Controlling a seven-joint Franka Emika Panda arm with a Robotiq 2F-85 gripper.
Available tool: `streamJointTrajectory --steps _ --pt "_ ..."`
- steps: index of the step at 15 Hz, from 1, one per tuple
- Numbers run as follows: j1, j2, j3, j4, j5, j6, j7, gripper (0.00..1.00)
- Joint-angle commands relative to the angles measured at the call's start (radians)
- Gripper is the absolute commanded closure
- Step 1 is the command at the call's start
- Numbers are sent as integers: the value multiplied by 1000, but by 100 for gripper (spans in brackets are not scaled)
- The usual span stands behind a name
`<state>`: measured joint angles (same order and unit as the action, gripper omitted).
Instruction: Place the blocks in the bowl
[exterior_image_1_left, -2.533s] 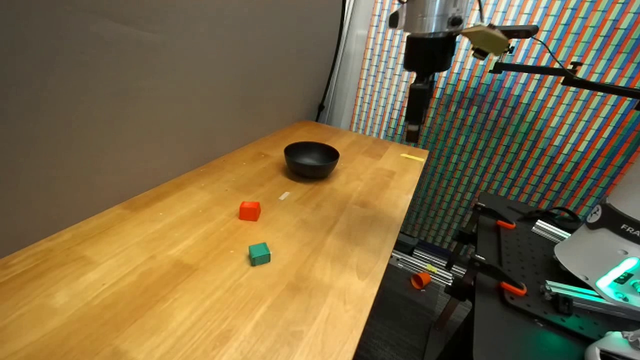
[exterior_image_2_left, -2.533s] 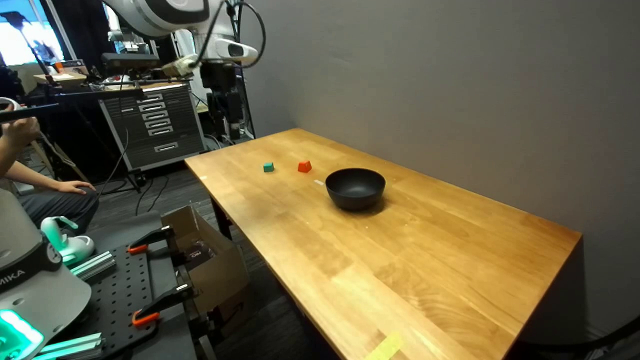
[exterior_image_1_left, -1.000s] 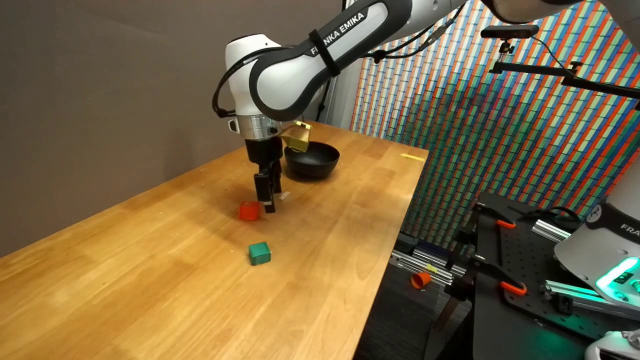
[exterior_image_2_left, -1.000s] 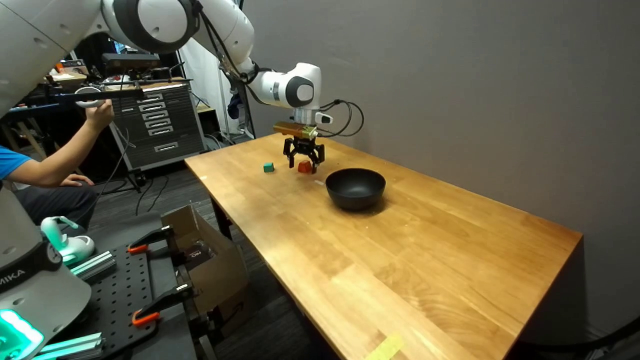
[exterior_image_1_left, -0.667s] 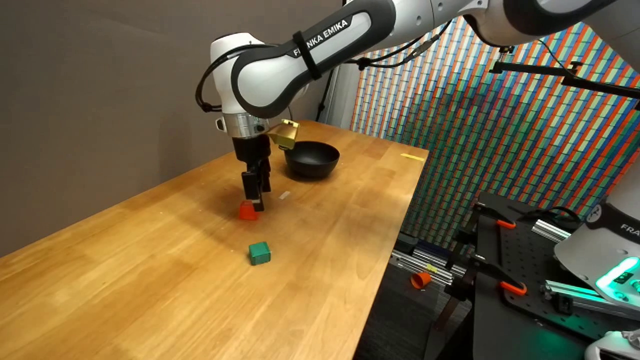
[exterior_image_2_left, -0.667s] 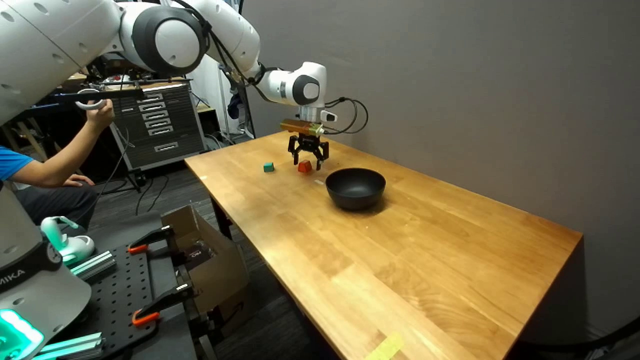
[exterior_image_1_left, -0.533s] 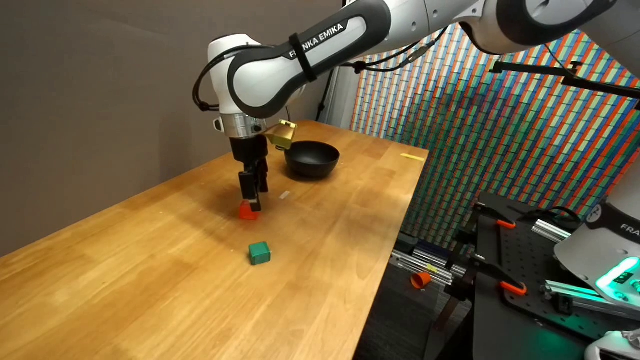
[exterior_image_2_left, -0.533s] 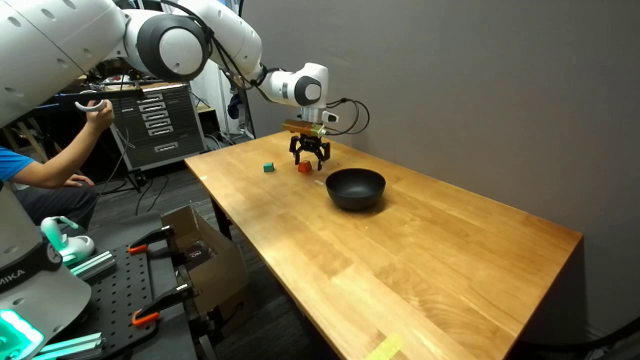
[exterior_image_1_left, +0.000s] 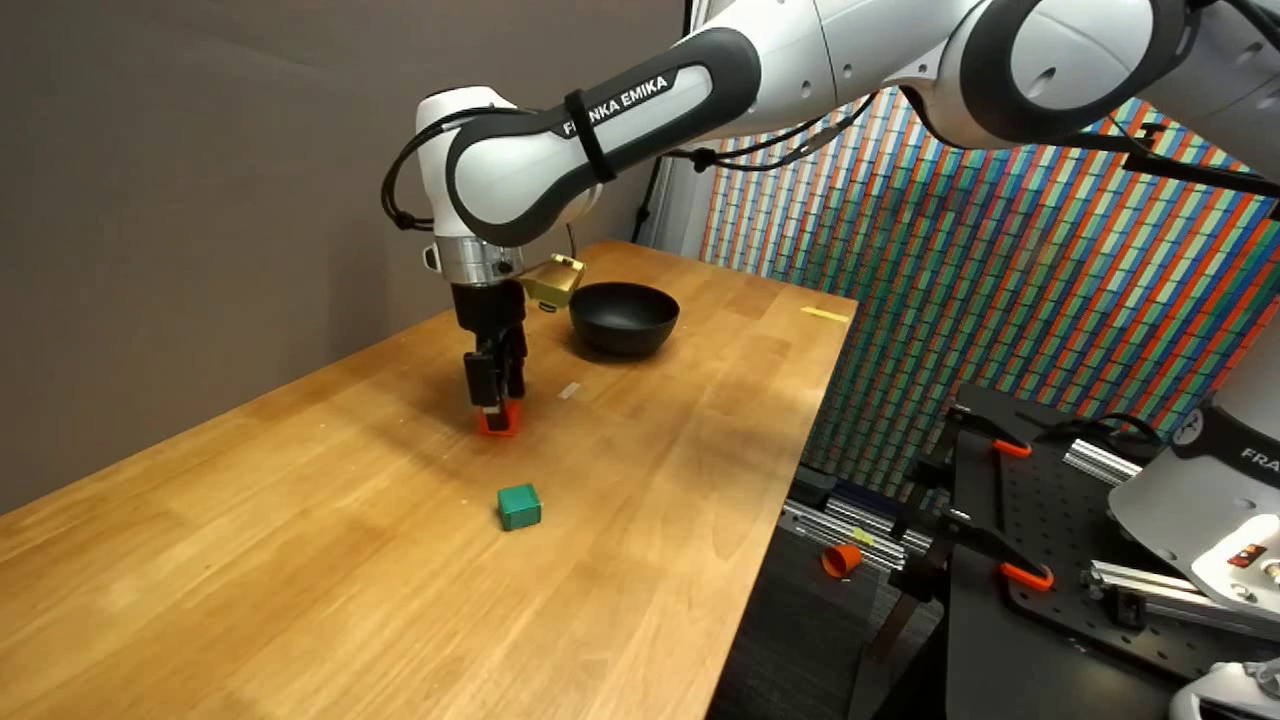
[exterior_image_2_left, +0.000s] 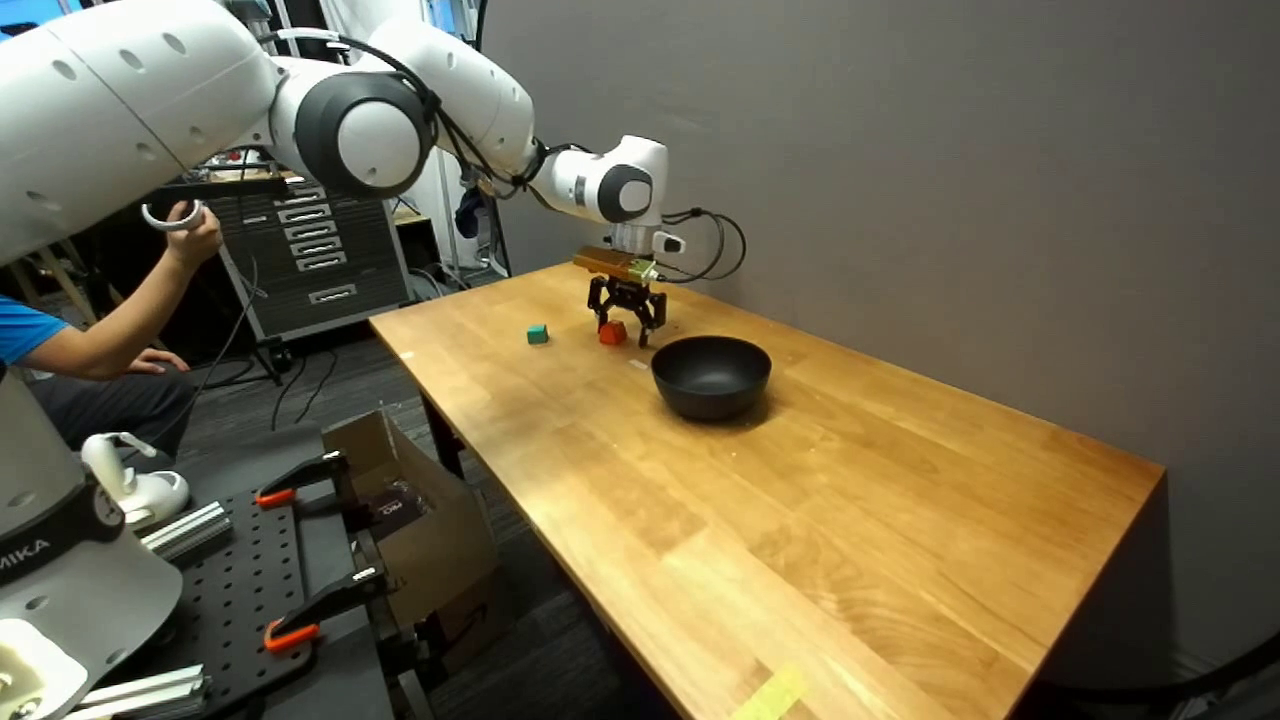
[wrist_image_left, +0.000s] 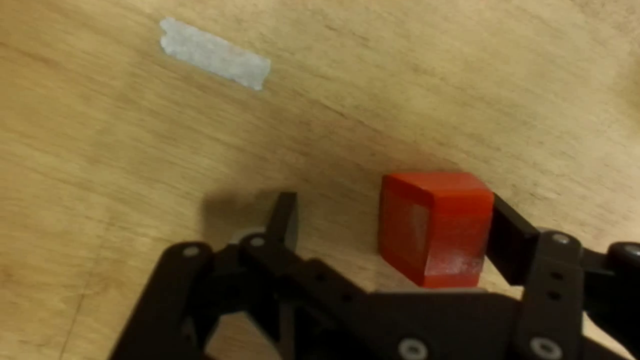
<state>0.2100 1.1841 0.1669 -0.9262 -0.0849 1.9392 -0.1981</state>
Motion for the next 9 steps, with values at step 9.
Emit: streamJointTrajectory --steps 9 --pt "20 -112 -44 -96 -1 4 234 81"
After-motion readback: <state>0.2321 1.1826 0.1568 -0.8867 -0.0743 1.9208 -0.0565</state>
